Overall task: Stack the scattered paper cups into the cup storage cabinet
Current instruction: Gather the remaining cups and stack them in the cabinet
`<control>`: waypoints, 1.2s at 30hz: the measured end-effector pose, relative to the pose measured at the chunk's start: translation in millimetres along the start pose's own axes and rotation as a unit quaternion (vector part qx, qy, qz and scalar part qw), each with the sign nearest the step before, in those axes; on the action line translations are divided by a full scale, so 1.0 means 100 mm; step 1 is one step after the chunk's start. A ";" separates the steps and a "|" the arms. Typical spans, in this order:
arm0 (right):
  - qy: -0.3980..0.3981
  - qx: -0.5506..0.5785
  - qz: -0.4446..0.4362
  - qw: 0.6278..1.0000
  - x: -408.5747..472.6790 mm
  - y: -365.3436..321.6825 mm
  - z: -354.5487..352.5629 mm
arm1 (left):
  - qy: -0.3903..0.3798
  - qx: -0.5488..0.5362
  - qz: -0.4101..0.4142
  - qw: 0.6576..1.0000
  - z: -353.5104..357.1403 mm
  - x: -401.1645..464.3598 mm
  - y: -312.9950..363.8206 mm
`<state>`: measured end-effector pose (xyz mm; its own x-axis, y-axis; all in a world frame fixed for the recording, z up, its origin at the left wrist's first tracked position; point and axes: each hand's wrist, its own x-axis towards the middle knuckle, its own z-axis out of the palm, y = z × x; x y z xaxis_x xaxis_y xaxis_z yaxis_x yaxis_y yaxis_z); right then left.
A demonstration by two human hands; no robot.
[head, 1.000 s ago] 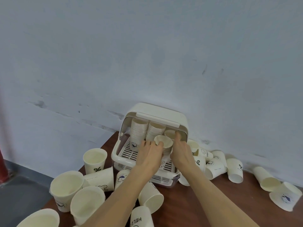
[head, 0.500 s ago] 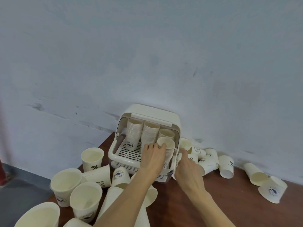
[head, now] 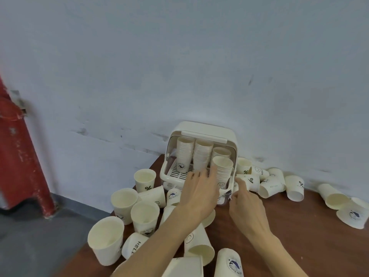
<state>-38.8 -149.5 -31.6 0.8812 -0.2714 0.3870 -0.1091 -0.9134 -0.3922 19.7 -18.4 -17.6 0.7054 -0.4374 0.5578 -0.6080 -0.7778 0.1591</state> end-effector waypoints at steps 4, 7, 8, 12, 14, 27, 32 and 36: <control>0.003 0.019 0.009 1.000 -0.21 -0.10 -0.04 | -0.017 -0.055 0.005 0.998 -0.29 -0.30 0.04; 0.006 0.034 0.021 0.999 -0.38 -0.19 -0.07 | -0.030 -0.077 0.002 0.997 -0.46 -0.49 0.03; 0.010 0.036 0.027 0.999 -0.42 -0.21 -0.09 | -0.039 -0.079 0.004 0.996 -0.50 -0.54 0.02; 0.028 0.034 0.055 0.997 -0.60 -0.23 -0.17 | -0.072 -0.103 0.016 0.992 -0.62 -0.73 0.00; 0.038 0.036 0.066 0.996 -0.68 -0.25 -0.22 | -0.079 -0.118 0.022 0.990 -0.69 -0.81 0.01; 0.041 0.073 0.080 0.993 -1.18 -0.70 -0.46 | -0.123 -0.189 -0.050 0.973 -1.00 -1.48 -0.25; 0.024 0.073 0.032 0.997 -1.31 -1.04 -0.45 | -0.090 -0.201 -0.066 0.973 -1.21 -1.71 -0.43; 0.005 0.072 -0.013 0.997 -1.38 -1.34 -0.36 | -0.043 -0.226 -0.099 0.968 -1.36 -1.87 -0.65</control>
<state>-162.8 -0.5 -2.6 0.8784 -0.2522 0.4059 -0.0193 -0.8674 -0.4972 -121.8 175.4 -21.7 0.8406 -0.3502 0.4133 -0.5410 -0.5814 0.6077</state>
